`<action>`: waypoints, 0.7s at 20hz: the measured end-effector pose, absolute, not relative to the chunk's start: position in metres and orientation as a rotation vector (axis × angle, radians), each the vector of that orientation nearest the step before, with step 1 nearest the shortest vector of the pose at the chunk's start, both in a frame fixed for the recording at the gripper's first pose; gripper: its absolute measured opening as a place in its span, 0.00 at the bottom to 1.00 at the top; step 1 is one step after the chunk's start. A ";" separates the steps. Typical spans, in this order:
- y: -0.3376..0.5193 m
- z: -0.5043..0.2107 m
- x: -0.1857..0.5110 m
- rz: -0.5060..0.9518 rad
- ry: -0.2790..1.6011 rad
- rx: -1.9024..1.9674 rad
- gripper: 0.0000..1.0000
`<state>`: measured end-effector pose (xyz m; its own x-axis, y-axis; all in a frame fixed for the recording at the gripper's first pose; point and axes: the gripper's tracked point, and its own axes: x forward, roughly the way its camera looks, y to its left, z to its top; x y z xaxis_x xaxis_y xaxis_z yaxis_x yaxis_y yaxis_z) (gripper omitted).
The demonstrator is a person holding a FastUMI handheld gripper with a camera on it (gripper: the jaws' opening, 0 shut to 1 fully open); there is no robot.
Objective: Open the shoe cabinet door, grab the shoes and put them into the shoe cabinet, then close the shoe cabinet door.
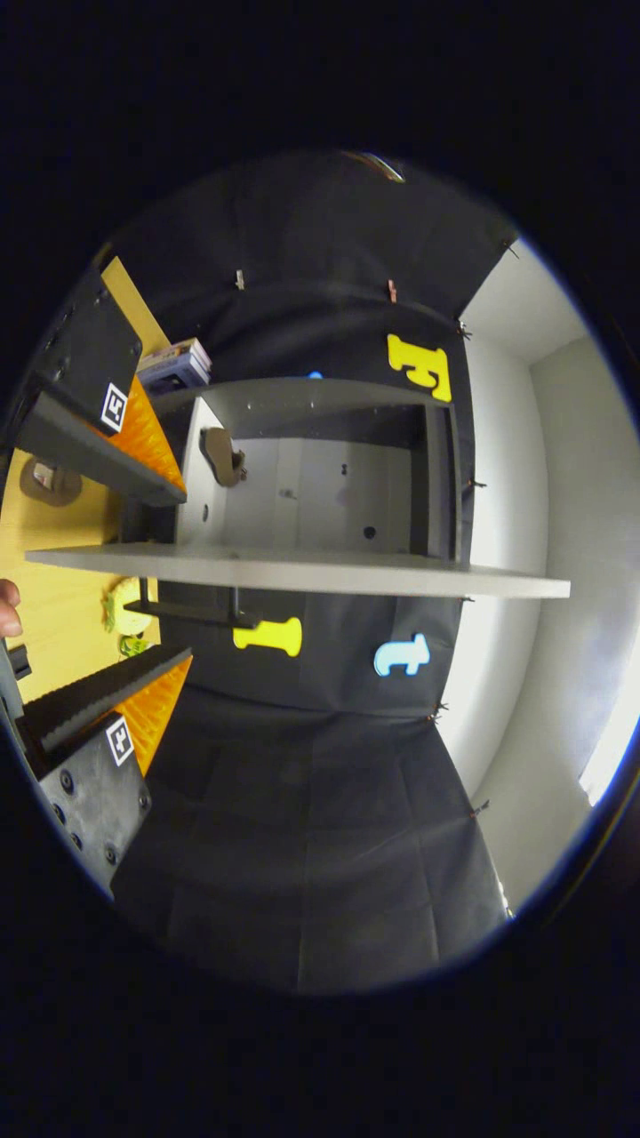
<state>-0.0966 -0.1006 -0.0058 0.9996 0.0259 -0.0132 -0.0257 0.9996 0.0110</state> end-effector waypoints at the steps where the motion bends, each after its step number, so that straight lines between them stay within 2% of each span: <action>1: -0.081 -0.022 -0.097 0.066 0.056 0.020 0.99; 7: 0.006 -0.161 -0.083 0.198 0.367 0.106 0.98; 14: 0.045 -0.305 -0.051 0.193 0.619 0.178 0.99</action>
<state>-0.0511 0.0453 -0.3051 0.7979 0.2315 -0.5566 -0.1256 0.9669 0.2221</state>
